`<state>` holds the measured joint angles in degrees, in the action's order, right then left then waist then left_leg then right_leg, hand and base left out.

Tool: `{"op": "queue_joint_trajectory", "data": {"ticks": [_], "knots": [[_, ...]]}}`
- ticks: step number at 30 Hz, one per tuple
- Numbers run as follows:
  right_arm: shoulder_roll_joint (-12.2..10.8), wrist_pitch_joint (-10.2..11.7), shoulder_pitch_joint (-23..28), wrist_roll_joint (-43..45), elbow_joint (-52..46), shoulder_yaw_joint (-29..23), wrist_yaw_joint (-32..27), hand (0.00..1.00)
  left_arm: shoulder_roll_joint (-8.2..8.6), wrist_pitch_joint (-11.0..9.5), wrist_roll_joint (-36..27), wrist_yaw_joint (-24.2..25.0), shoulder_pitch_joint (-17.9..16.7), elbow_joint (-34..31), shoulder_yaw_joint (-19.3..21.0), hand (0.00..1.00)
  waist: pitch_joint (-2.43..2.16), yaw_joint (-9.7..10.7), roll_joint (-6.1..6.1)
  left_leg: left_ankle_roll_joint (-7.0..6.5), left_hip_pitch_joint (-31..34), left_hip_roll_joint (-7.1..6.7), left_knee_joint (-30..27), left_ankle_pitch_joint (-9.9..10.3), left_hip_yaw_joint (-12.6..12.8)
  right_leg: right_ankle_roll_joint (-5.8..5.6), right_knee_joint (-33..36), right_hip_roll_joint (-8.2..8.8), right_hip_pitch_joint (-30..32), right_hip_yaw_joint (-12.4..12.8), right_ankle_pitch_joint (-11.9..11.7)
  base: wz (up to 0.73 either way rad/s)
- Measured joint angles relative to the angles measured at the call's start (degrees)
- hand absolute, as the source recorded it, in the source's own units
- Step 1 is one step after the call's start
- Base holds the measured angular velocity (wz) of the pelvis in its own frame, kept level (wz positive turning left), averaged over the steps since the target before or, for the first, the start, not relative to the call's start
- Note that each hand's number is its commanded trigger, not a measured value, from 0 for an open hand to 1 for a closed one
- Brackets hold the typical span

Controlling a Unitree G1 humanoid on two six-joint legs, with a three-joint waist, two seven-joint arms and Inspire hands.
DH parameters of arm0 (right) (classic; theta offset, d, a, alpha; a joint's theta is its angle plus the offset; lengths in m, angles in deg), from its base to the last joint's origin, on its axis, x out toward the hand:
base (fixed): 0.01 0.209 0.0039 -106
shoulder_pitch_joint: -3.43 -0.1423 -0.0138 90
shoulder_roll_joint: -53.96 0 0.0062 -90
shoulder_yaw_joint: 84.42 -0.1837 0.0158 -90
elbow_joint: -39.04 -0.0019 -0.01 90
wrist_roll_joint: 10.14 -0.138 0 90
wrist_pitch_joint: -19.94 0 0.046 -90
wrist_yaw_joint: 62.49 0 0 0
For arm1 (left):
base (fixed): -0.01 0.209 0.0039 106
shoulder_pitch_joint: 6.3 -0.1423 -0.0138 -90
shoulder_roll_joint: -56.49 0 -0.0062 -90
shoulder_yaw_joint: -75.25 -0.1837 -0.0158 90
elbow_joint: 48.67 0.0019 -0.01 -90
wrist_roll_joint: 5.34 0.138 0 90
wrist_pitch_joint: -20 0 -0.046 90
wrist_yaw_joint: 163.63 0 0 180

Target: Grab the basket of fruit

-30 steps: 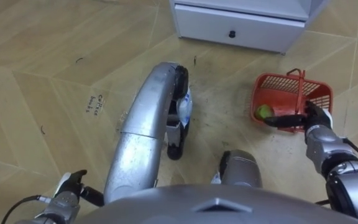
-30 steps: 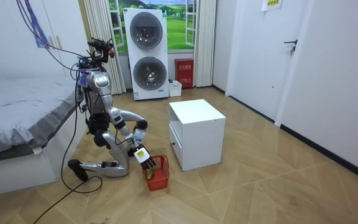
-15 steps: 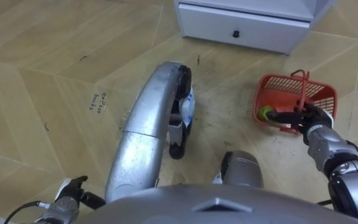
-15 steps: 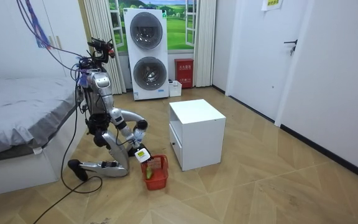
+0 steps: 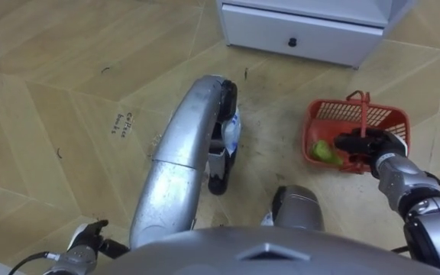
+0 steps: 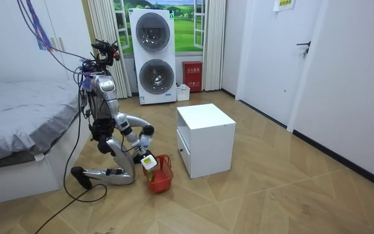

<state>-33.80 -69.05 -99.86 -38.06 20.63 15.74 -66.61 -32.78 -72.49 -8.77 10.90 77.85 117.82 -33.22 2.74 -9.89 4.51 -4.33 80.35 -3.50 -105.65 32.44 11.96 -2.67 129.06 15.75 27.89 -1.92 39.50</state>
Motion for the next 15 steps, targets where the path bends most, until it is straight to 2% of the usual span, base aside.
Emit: {"op": "queue_joint_trajectory", "data": {"ticks": [15], "knots": [[0.0, 0.0, 0.0, -0.9, 0.0, 0.0, 0.0, 1.00, 0.01, 0.0, -0.9, 0.0, -0.1, 0.0, 0.2, 0.00, 0.04, 0.0, 0.12, 0.01, 0.0, -0.05, 0.0, 0.0, 0.0, 0.01, 0.0, 0.02, 0.0, 0.0, 0.0, 0.00]]}}
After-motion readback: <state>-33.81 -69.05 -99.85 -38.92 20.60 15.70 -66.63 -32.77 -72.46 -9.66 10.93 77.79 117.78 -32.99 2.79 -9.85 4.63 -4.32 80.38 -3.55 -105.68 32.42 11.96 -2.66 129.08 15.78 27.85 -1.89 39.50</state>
